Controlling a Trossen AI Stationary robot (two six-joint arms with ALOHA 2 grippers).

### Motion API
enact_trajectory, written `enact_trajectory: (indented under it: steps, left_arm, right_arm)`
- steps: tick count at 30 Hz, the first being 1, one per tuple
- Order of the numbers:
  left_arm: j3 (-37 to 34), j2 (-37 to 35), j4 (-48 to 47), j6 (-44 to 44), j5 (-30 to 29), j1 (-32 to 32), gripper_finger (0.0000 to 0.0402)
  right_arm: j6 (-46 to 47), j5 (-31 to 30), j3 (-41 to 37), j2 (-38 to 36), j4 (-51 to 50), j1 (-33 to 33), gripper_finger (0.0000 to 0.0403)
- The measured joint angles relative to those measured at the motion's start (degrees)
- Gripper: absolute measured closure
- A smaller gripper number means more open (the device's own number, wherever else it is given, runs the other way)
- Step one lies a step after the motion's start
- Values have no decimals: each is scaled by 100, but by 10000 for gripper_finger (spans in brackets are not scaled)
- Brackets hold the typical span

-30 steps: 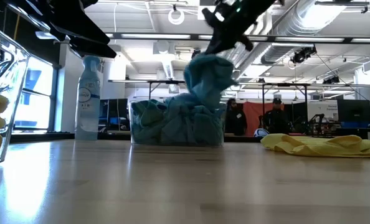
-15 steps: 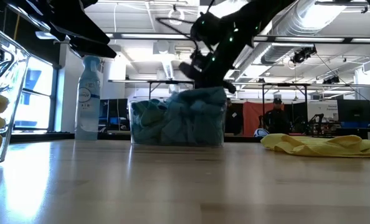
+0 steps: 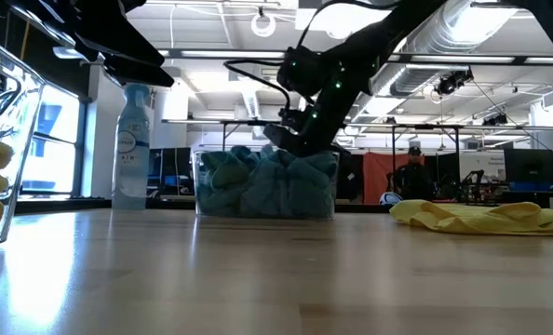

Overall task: Sort microfiber towel by color & place in baskets
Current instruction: Put the blue microfiber towel into the top transparent bin, then put the yellow microfiber towel into the bottom transparent bin

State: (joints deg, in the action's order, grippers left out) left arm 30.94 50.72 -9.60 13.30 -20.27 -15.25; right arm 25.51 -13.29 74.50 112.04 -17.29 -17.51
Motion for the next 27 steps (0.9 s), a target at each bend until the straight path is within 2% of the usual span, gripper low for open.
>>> enact_trajectory:
  steps: [6, 14, 23, 27]
  left_arm:
    - [0, 0, -3, 0, 0, 0, 142]
    - [0, 2, -9, 1, 0, -1, 142]
    - [0, 2, -5, 0, 0, -1, 142]
    - [0, 2, -5, 0, 0, 0, 142]
  right_arm:
    - [23, 33, -14, -163, -51, -5, 341]
    - [129, 47, -26, -929, -193, 7, 280]
    - [282, -43, -42, -1894, -774, 228, 270]
    - [523, -718, -48, -2163, -1687, 466, 270]
